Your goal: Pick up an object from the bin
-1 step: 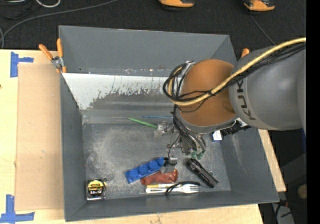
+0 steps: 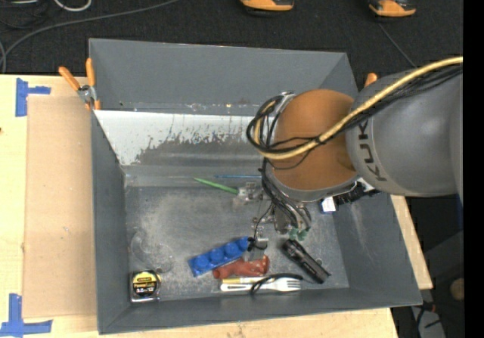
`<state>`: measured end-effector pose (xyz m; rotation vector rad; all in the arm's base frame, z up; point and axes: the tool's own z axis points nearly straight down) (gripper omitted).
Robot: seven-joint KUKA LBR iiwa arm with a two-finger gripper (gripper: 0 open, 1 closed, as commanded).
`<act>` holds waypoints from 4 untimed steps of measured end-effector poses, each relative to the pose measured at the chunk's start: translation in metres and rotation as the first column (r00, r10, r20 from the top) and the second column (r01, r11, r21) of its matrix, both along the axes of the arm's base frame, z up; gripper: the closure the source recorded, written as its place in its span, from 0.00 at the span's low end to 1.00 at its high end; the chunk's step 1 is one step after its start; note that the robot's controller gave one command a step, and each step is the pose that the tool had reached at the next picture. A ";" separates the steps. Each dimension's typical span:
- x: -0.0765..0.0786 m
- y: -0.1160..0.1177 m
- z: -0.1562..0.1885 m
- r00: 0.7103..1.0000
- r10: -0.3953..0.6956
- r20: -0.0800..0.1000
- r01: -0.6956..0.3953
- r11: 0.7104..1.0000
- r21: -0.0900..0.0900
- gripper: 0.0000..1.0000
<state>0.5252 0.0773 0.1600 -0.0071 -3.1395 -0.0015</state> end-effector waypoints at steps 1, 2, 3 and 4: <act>-0.016 0.010 0.030 0.992 0.126 -0.004 -0.126 0.992 0.000 0.00; -0.018 0.036 -0.021 0.997 0.083 0.005 -0.083 0.997 0.001 0.00; -0.043 0.066 -0.066 0.939 0.344 0.012 -0.344 0.939 -0.001 1.00; -0.042 0.066 -0.065 0.939 0.343 0.012 -0.343 0.939 -0.001 1.00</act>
Offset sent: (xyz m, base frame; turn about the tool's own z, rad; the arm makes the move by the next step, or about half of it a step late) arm -0.0256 0.0601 -0.0900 0.0233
